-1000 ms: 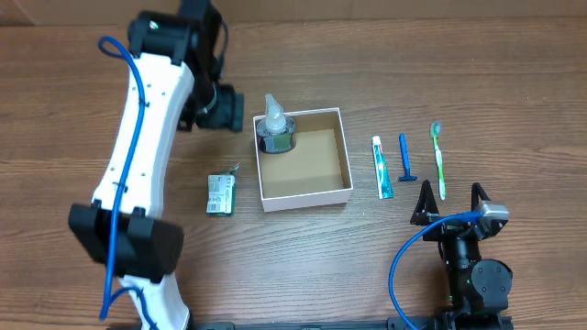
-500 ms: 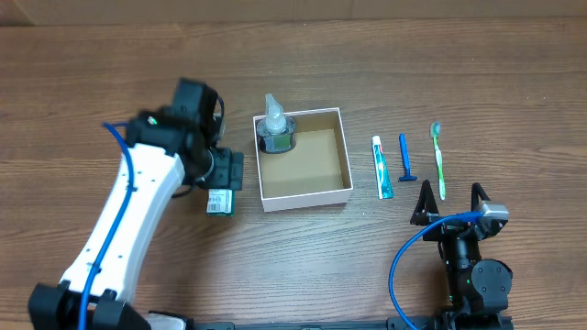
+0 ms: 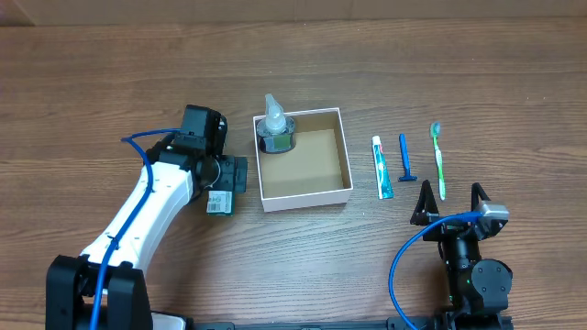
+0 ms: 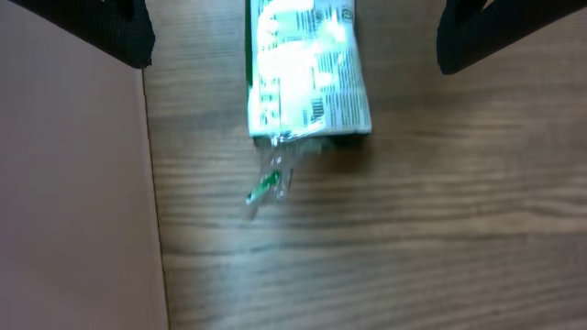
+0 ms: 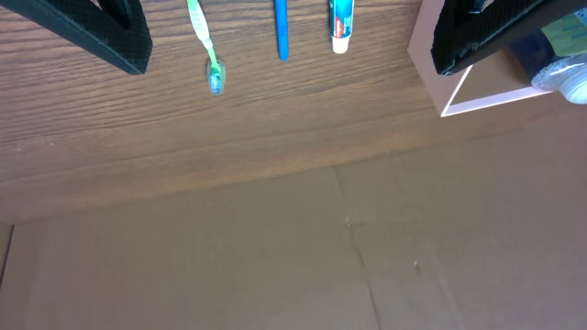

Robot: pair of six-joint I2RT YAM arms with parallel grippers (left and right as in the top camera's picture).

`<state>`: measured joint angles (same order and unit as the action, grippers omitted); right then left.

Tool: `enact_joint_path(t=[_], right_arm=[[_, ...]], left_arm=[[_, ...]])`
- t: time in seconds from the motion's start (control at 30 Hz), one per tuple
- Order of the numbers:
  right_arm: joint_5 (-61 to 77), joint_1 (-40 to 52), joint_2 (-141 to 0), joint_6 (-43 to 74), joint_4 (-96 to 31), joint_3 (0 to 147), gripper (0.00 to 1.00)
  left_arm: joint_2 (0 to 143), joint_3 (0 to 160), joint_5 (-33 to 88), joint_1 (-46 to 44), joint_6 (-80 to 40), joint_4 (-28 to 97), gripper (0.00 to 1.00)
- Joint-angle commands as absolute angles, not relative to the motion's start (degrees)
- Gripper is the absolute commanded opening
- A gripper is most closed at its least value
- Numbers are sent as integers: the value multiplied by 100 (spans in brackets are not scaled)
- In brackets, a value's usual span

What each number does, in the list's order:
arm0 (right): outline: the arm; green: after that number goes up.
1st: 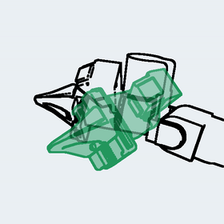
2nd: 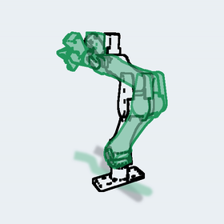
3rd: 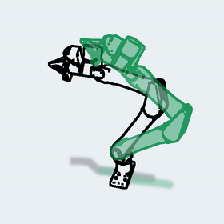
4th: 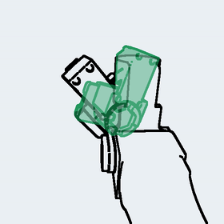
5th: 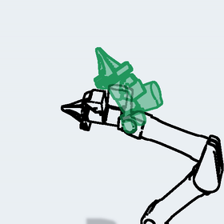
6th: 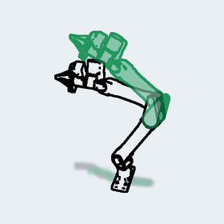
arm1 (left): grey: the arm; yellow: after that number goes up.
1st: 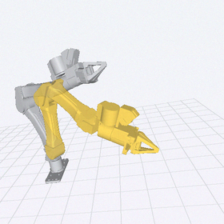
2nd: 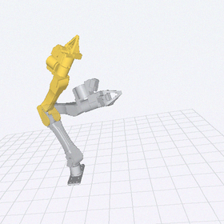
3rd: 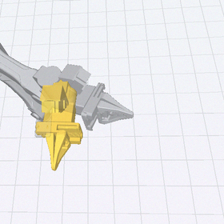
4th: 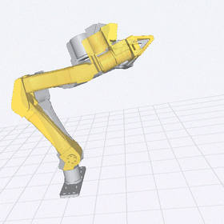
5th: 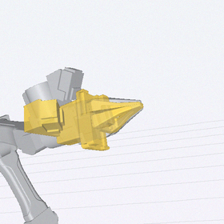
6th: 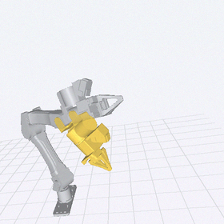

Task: Pack container
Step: 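Move left gripper down onto the green Dettol soap bar, then grasp the Dettol soap bar with left gripper and lift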

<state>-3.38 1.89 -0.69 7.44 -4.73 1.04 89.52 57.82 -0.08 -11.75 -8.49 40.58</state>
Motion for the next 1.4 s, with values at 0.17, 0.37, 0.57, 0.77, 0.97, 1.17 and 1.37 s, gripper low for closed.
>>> enact_joint_path(t=[0.17, 0.37, 0.57, 0.77, 0.97, 1.17, 1.37], right_arm=[[-351, 174, -16, 705, -445, 45, 100], [-351, 174, -16, 705, -445, 45, 100], [-351, 174, -16, 705, -445, 45, 100], [-353, 174, -16, 705, -445, 45, 100], [-351, 174, -16, 705, -445, 45, 100], [-351, 174, -16, 705, -445, 45, 100], [-351, 174, -16, 705, -445, 45, 100]], left_arm=[[9692, 5404, -27, -1160, -462, 3640, 96], [10143, 5404, -51, -1160, -460, 3430, 94], [10156, 5422, -64, -1160, -443, 3417, 68], [10145, 5684, -67, -1160, -440, 3726, 56], [10145, 6604, -211, -1160, -427, 4731, 44], [10145, 7708, -207, -1160, -456, 5745, 47], [10145, 9096, 237, -1247, -989, 6921, 46]])
